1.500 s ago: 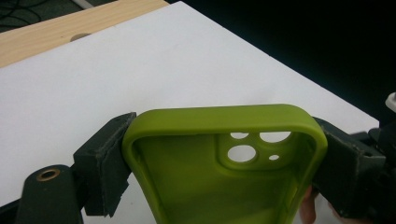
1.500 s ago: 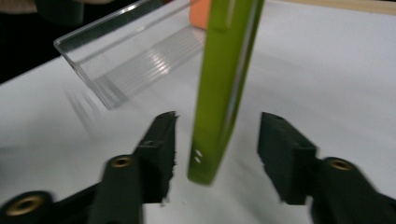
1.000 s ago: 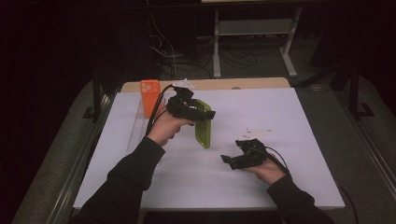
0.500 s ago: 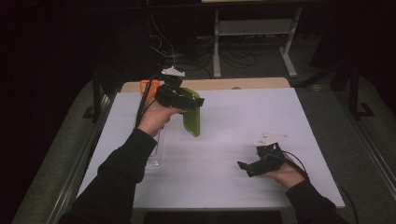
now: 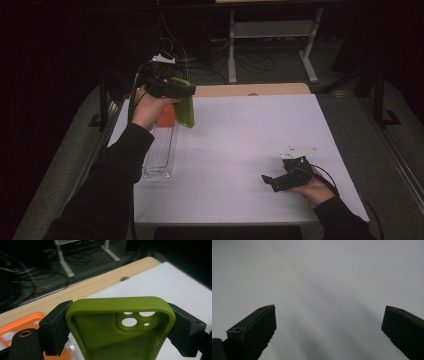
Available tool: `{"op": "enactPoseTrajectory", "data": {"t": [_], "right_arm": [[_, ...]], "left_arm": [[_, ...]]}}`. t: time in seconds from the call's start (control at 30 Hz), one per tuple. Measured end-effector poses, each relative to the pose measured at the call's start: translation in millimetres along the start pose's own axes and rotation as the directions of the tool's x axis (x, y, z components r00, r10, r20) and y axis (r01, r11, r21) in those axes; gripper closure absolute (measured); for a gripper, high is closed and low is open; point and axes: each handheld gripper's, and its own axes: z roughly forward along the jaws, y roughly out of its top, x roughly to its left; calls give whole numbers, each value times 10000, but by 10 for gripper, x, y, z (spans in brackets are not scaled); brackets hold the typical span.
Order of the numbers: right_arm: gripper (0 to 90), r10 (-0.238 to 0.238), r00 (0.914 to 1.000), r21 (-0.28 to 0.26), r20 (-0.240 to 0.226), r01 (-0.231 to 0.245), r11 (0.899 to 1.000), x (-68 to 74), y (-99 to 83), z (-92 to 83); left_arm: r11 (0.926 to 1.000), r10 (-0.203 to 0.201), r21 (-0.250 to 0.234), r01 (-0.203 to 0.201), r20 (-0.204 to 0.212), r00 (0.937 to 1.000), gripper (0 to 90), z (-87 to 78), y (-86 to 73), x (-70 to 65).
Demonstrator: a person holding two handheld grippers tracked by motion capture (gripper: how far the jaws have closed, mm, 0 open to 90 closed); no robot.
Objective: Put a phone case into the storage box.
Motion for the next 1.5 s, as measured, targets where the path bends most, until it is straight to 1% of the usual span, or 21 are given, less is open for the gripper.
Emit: {"op": "enactPoseTrajectory", "data": {"t": [0.03, 0.13, 0.2, 0.27, 0.33, 0.53, 0.57, 0.6, 0.67, 0.7, 0.73, 0.9, 0.93, 1.0, 1.07, 1.13, 1.2, 1.23, 1.33, 1.4, 1.5], "right_arm": [[0, 119, 9999, -66, 20, -119, 9999, 8, 5, -4], [0, 105, 9999, -88, 48, -104, 9999, 3, 8, -9], [0, 144, 9999, -84, 46, -144, 9999, 2, 8, -9], [0, 176, 9998, -99, 56, -176, 9998, 1, 9, -13], [0, 211, 9998, -81, 40, -211, 9997, 2, 8, -18], [0, 129, 9999, -123, 67, -128, 9998, -2, 6, -19], [0, 136, 9999, -105, 70, -135, 9999, -2, 6, -19], [0, 144, 9999, -95, 71, -144, 9999, -1, 6, -18], [0, 131, 9999, -91, 63, -130, 9999, 0, 7, -16], [0, 129, 9999, -95, 63, -129, 9999, 0, 7, -16], [0, 124, 9999, -99, 63, -123, 9999, 0, 7, -17], [0, 158, 9998, -78, 71, -158, 9998, -2, 5, -20], [0, 152, 9999, -81, 69, -151, 9999, -2, 5, -20], [0, 152, 9999, -77, 60, -152, 9999, -2, 5, -19], [0, 153, 9999, -94, 82, -152, 9998, -4, 6, -19], [0, 186, 9998, -92, 67, -185, 9998, -3, 7, -19], [0, 188, 9998, -86, 60, -187, 9998, -4, 7, -20], [0, 182, 9998, -88, 54, -182, 9998, -5, 7, -20], [0, 182, 9998, -91, 43, -182, 9998, -4, 6, -20], [0, 214, 9998, -77, 16, -213, 9997, -3, 7, -17], [0, 230, 9997, -69, -12, -230, 9997, -1, 7, -15]], "left_arm": [[10000, -44, 35, 45, -233, 9997, 150, -3, 6, 42], [9996, -294, 13, 296, -691, 9972, 150, -8, 14, 141], [9990, -446, 0, 448, -878, 9951, 150, -8, 14, 208], [9977, -671, 47, 681, -1182, 9907, 150, -5, 7, 286], [9964, -840, 35, 851, -1304, 9879, 150, 6, 0, 331], [9925, -1136, 222, 1201, -1936, 9745, 149, 50, -19, 425], [9914, -1210, 233, 1285, -2074, 9707, 149, 64, -22, 437], [9917, -1165, 295, 1255, -2127, 9702, 149, 70, -24, 444], [9910, -1150, 404, 1280, -2359, 9649, 148, 98, -34, 460], [9902, -1193, 407, 1338, -2538, 9599, 148, 118, -41, 465], [9911, -1079, 475, 1243, -2595, 9597, 148, 121, -43, 478], [9849, -1373, 622, 1617, -2893, 9473, 147, 192, -85, 554], [9840, -1477, 520, 1702, -2945, 9442, 147, 213, -95, 562], [9824, -1518, 592, 1770, -2985, 9422, 147, 238, -110, 570], [9829, -1483, 593, 1743, -3054, 9406, 147, 273, -139, 575], [9817, -1492, 656, 1789, -3192, 9359, 147, 313, -177, 586], [9816, -1468, 684, 1784, -3279, 9333, 146, 342, -211, 603], [9814, -1388, 800, 1747, -3339, 9324, 147, 357, -235, 620], [9776, -1578, 794, 1948, -3357, 9287, 146, 392, -295, 662], [9766, -1625, 784, 2005, -3421, 9255, 146, 415, -327, 687], [9749, -1629, 874, 2050, -3481, 9232, 146, 449, -370, 725]]}}
